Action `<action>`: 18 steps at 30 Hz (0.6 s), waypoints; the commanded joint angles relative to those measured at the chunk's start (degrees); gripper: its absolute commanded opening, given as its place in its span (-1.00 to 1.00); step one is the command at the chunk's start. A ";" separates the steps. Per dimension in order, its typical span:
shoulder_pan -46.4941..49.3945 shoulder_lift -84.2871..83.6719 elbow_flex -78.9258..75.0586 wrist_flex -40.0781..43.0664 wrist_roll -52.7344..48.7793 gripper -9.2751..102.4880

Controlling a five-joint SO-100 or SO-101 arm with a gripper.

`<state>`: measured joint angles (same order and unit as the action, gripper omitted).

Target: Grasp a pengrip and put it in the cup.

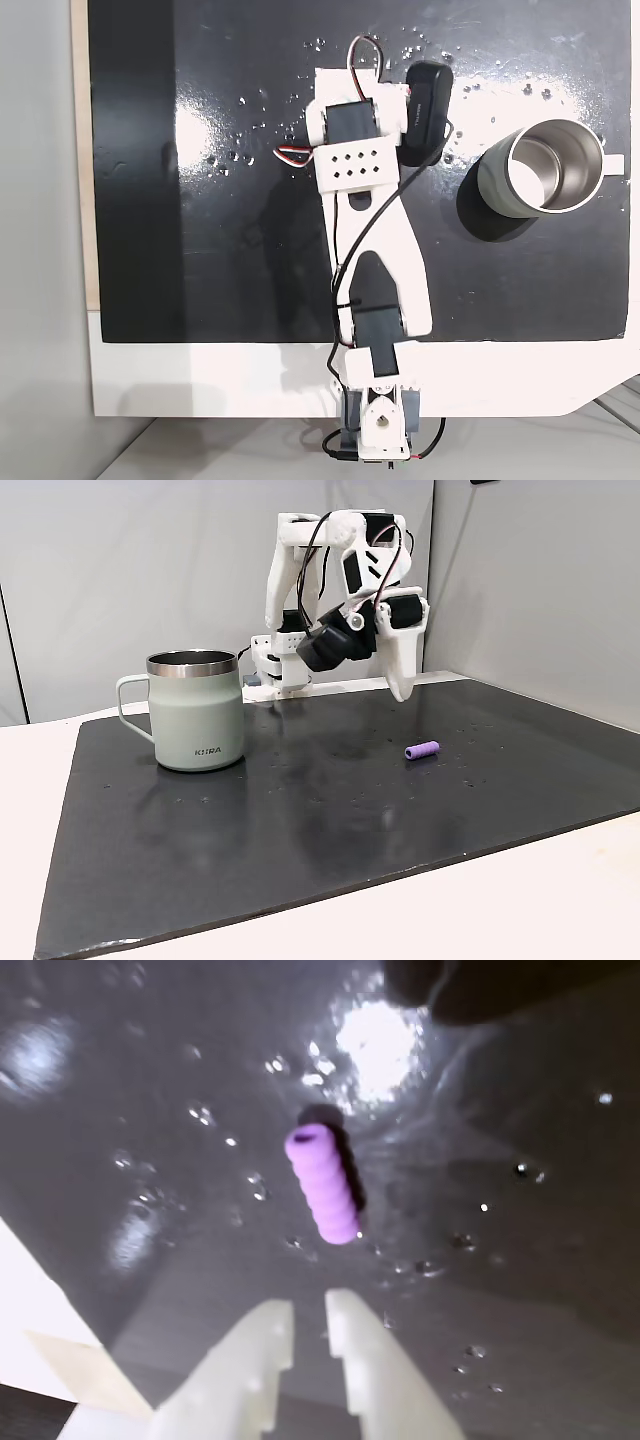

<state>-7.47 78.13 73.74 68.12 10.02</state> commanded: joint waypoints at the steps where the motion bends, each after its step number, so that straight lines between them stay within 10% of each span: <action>1: -0.35 -2.72 -8.26 3.16 0.35 -0.83; 18: -1.14 -23.82 -35.16 17.23 -0.35 -0.52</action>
<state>-8.17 54.23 44.56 83.76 9.93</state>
